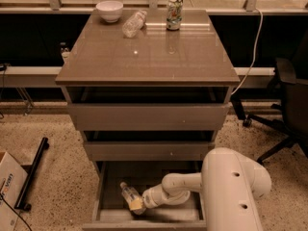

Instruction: Place blue plastic bottle into bottom drawer

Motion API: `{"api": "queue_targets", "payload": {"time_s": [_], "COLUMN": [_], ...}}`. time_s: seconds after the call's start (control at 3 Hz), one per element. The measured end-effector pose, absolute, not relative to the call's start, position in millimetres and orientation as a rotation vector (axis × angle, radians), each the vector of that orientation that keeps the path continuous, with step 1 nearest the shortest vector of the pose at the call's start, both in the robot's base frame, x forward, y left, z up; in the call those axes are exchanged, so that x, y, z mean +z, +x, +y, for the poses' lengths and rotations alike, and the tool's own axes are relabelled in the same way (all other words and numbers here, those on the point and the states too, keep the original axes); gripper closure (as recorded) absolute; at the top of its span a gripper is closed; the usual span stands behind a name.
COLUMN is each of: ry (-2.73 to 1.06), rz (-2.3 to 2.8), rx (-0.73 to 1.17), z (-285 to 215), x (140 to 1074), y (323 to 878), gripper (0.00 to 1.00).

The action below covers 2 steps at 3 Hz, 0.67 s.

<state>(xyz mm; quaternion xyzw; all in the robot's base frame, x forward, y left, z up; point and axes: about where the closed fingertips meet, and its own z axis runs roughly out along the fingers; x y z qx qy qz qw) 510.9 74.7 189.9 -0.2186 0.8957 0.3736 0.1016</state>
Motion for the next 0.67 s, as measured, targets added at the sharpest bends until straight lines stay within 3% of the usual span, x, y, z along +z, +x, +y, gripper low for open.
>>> {"api": "queue_targets", "payload": {"time_s": [0.33, 0.67], "ry": [-0.648, -0.65], "rz": [2.647, 2.648], "rx": [1.108, 1.11], "z": [76.8, 78.1], "x": [188.9, 188.4], "y": [508.9, 507.8], "gripper": [0.2, 0.0]}}
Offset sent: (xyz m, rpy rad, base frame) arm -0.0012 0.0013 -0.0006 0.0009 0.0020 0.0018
